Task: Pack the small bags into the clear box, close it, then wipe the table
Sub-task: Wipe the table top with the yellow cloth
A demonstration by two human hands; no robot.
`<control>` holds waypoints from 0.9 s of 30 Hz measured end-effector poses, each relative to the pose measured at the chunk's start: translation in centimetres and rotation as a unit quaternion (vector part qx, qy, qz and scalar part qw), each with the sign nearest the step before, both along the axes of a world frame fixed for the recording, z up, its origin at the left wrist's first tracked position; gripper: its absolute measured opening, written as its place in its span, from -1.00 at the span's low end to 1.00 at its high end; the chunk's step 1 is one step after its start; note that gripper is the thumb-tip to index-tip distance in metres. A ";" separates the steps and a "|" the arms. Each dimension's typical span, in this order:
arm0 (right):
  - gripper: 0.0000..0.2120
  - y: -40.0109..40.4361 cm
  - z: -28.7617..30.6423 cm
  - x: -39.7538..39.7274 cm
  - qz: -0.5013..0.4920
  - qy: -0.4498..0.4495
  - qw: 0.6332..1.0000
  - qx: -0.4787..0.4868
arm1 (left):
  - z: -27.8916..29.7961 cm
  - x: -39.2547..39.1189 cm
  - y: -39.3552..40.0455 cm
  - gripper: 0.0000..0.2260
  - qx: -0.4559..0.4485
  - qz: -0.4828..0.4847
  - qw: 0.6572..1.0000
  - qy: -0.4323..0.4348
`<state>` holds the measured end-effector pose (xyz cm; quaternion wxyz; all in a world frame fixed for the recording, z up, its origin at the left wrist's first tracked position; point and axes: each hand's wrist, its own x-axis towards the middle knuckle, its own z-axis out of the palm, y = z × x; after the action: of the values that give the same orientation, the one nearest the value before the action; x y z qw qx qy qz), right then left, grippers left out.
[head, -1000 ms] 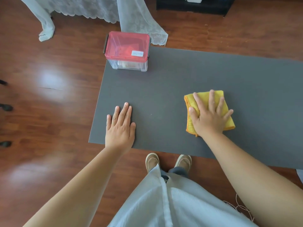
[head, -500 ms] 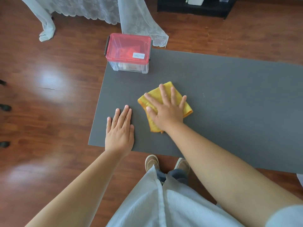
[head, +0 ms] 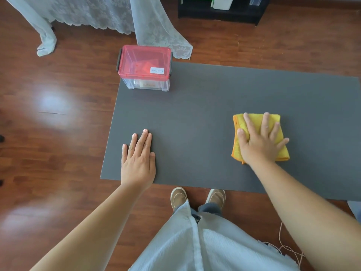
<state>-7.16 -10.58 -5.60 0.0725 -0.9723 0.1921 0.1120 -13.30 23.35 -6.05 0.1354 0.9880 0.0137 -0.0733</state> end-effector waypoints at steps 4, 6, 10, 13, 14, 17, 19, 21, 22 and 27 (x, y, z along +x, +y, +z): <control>-0.50 4.8 -0.2 -4.4 0.074 -0.028 0.997 0.004 | -0.1 0.0 0.0 -0.51 0.001 0.002 1.000 0.001; -0.50 8.0 -0.5 -5.0 0.126 -0.039 0.991 0.017 | 0.0 -0.1 0.0 -0.51 -0.002 0.003 1.000 -0.002; -0.49 13.9 -0.6 -3.6 0.221 -0.036 0.974 0.035 | 0.1 -0.1 0.0 -0.51 -0.013 0.003 1.000 -0.006; -0.50 16.1 -0.4 -3.2 0.263 -0.031 0.963 0.049 | 0.0 -0.2 0.1 -0.51 -0.040 0.029 0.999 -0.015; -0.50 16.4 -0.3 -3.6 0.276 -0.031 0.959 0.048 | -0.1 -0.2 0.1 -0.52 -0.042 0.036 0.998 -0.020; -0.50 16.2 -0.1 -5.3 0.334 -0.036 0.941 0.042 | -0.2 -0.1 0.2 -0.52 -0.034 0.030 0.999 -0.020; -0.50 14.8 -0.2 -6.1 0.363 -0.038 0.930 0.035 | -0.2 -0.1 0.3 -0.52 -0.021 0.018 1.000 -0.013; -0.49 12.1 -0.3 -6.1 0.352 -0.037 0.935 0.027 | -0.1 0.0 0.2 -0.52 -0.009 0.007 1.000 -0.006; -0.49 10.4 -0.3 -6.0 0.333 -0.035 0.942 0.018 | 0.0 0.1 0.1 -0.52 -0.006 0.004 1.000 -0.002; -0.49 0.6 0.1 -6.8 0.217 -0.012 0.976 -0.024 | 0.2 0.1 0.0 -0.51 0.002 0.002 1.000 0.006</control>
<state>-13.92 -9.99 -5.48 0.0257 -0.9935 -0.0219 0.1089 -13.24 23.33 -5.86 0.1336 0.9878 0.0169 -0.0788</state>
